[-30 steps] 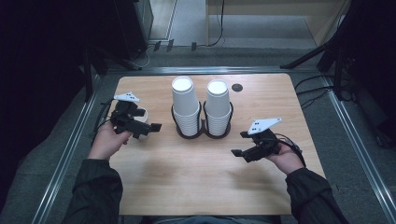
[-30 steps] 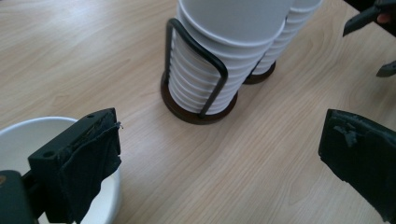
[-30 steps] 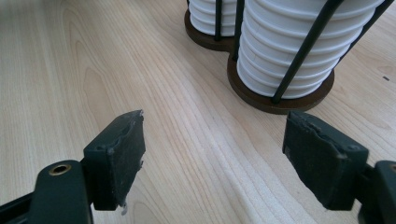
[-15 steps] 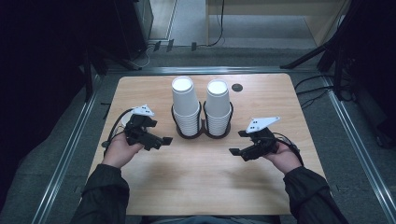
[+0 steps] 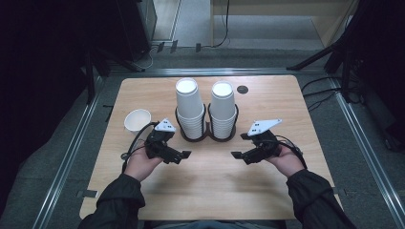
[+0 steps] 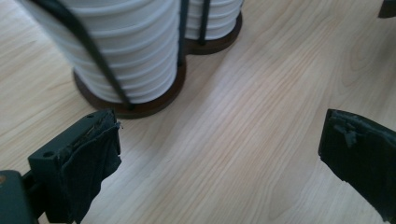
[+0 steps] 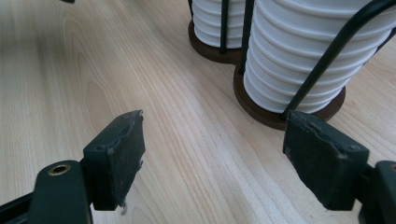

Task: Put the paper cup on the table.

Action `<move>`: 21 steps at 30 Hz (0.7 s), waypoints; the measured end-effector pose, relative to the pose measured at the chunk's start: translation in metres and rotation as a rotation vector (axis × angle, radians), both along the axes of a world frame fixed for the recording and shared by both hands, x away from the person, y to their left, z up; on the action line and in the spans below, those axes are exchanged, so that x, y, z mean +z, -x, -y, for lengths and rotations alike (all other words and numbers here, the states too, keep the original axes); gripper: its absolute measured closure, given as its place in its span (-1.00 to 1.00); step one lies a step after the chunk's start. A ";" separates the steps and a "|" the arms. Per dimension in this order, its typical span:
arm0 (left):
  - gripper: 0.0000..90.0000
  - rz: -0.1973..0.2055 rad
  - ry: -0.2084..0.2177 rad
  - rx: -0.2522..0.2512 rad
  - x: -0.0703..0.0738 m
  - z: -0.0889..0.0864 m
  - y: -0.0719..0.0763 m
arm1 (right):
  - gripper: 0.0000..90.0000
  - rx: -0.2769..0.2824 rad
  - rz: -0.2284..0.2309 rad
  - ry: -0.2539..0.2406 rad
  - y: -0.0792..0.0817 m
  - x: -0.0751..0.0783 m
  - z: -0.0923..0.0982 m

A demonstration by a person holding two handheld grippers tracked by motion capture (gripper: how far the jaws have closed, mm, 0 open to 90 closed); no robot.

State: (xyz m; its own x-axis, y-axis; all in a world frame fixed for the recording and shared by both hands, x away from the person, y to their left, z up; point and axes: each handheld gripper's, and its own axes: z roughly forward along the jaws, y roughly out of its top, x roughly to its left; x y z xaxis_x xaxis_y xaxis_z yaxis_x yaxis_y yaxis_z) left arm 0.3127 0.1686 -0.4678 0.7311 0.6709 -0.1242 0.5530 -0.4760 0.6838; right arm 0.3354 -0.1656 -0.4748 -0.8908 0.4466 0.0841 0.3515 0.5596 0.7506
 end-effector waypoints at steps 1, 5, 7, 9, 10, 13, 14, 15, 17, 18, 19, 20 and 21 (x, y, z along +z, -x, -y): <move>-1.00 0.000 0.000 0.000 0.000 0.000 0.000 | -0.53 0.000 0.000 0.000 0.000 0.000 0.000; -1.00 -0.021 0.018 -0.005 -0.004 0.007 -0.001 | -0.53 0.007 0.003 -0.001 0.000 -0.001 -0.002; -1.00 -0.024 0.012 -0.007 -0.007 0.010 -0.001 | -0.53 0.006 -0.002 0.004 0.001 -0.002 -0.004; -1.00 -0.029 0.013 -0.013 -0.009 0.014 0.000 | -0.53 0.008 0.001 0.004 0.001 -0.002 -0.006; -1.00 -0.032 0.017 -0.017 -0.012 0.019 0.000 | -0.54 0.009 0.000 0.005 0.001 -0.002 -0.006; -1.00 -0.037 0.014 -0.026 -0.014 0.024 0.000 | -0.53 0.011 -0.002 0.007 0.002 -0.002 -0.007; -1.00 -0.032 0.007 -0.036 -0.015 0.029 -0.001 | -0.53 0.010 0.001 0.007 0.002 -0.003 -0.008; -1.00 -0.024 0.006 -0.039 -0.016 0.031 -0.002 | -0.53 0.011 0.002 0.007 0.002 -0.003 -0.008; -1.00 -0.027 0.019 -0.046 -0.016 0.034 -0.003 | -0.54 0.013 0.003 0.007 0.003 -0.003 -0.008; -1.00 -0.022 0.028 -0.049 -0.017 0.036 -0.004 | -0.53 0.014 0.000 0.008 0.003 -0.003 -0.008; -1.00 -0.020 0.029 -0.053 -0.017 0.038 -0.004 | -0.53 0.015 0.000 0.010 0.003 -0.003 -0.008; -1.00 -0.016 0.022 -0.060 -0.017 0.040 -0.004 | -0.54 0.014 -0.003 0.010 0.004 -0.004 -0.008; -1.00 -0.010 0.015 -0.068 -0.017 0.041 -0.003 | -0.53 0.014 -0.006 0.008 0.004 -0.003 -0.008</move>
